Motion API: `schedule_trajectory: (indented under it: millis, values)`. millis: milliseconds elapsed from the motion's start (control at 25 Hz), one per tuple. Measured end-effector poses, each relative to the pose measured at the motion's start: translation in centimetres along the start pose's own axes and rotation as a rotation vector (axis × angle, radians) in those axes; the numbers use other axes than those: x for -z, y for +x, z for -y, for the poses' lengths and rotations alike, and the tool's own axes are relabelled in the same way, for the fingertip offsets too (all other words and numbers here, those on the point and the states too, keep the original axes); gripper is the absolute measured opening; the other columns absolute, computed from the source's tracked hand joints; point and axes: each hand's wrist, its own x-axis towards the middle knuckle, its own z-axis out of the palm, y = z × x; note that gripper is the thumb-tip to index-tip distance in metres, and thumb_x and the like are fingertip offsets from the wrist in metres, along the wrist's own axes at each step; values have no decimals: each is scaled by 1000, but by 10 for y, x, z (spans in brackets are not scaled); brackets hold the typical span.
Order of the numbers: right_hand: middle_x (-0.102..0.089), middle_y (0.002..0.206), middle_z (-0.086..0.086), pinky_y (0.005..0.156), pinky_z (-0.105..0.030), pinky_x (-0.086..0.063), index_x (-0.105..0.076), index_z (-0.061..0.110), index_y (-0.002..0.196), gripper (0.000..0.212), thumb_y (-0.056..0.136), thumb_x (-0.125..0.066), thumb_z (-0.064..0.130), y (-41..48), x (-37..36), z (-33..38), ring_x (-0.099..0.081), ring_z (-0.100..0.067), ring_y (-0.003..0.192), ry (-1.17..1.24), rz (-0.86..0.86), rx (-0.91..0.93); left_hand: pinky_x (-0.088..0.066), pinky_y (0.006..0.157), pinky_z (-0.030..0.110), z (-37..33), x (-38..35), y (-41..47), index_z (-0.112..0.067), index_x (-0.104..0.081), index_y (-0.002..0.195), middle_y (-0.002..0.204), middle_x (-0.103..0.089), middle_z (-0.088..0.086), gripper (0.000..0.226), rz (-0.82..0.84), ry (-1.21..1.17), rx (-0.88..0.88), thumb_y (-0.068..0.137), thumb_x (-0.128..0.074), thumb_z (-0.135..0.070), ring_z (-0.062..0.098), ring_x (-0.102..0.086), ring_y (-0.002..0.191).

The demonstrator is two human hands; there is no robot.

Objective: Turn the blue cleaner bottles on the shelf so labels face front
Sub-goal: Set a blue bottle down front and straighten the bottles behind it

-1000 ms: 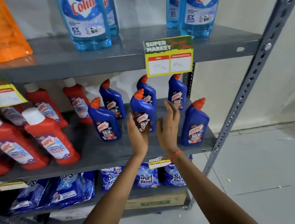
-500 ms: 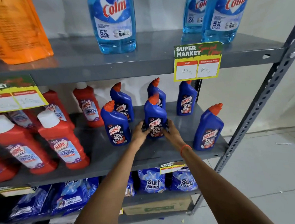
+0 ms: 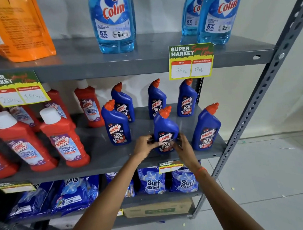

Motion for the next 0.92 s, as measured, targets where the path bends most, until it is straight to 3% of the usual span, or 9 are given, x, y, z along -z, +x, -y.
schedule_trajectory:
  millis: [80, 280, 360, 440, 520, 600, 720, 840, 920]
  values:
    - [-57, 124, -17, 81, -19, -46, -39, 7, 128, 39, 91, -52, 5, -4, 1, 1, -56, -23, 111, -4, -6, -4, -52, 86, 35, -4, -1, -4, 1, -65, 106, 110, -69, 20, 39, 6, -14, 1, 72, -77, -13, 23, -66, 96]
    - [-56, 126, -18, 89, -31, -43, -38, 6, 128, 40, 90, -52, 4, -11, 3, 3, -53, -30, 119, -7, -4, -28, -53, 90, 41, -10, -1, -15, -1, -65, 107, 112, -69, 21, 40, 2, 9, 15, 72, -77, -16, 28, -66, 101]
    - [-51, 133, -16, 98, -37, -44, -34, 9, 132, 47, 90, -55, 12, -15, 0, 3, -49, -29, 125, 7, -27, 7, -51, 92, 37, -16, -1, -18, -4, -61, 113, 118, -67, 18, 47, 13, 34, 30, 73, -77, -21, 27, -64, 107]
    - [-39, 144, -11, 107, -40, -39, -26, 14, 139, 58, 90, -55, 26, -23, -7, 10, -37, -23, 134, -6, -185, 91, -44, 100, 38, -25, 0, -22, -8, -47, 130, 134, -56, 13, 66, 6, 64, 37, 75, -74, -34, 27, -53, 123]
    - [-35, 146, -11, 109, -33, -32, -26, 15, 140, 56, 92, -51, 28, -26, -14, 31, -31, -18, 136, -47, -417, 217, -36, 106, 38, -41, 3, -27, -10, -28, 143, 147, -41, 11, 79, -83, 120, -4, 81, -65, -41, 28, -40, 134]
    - [-35, 144, -14, 109, -18, -25, -29, 13, 139, 49, 94, -46, 24, -27, -22, 61, -25, -7, 134, -69, -556, 372, -33, 107, 33, -58, 11, -32, -10, -21, 145, 150, -34, 13, 74, -242, 172, -134, 87, -58, -39, 27, -35, 137]
    - [-32, 145, -16, 109, -7, -20, -27, 10, 139, 49, 93, -42, 20, -21, -45, 105, -17, 7, 133, -59, -553, 546, -29, 110, 32, -69, 28, -36, -10, -23, 144, 151, -33, 13, 67, -433, 158, -355, 90, -52, -38, 25, -32, 139]
    - [-33, 145, -14, 114, -22, -25, -27, 9, 139, 50, 91, -44, 7, -10, -79, 134, -24, -8, 137, -21, -494, 634, -20, 116, 31, -62, 50, -37, -9, -23, 144, 154, -27, 10, 58, -532, 161, -410, 95, -42, -35, 21, -24, 143]
    - [-36, 145, -15, 113, -11, -18, -28, 8, 138, 51, 90, -45, 3, 1, -101, 144, -27, -16, 136, -6, -431, 607, -19, 117, 31, -50, 67, -31, -10, -22, 144, 154, -26, 9, 56, -599, 172, -401, 96, -46, -25, 17, -21, 143]
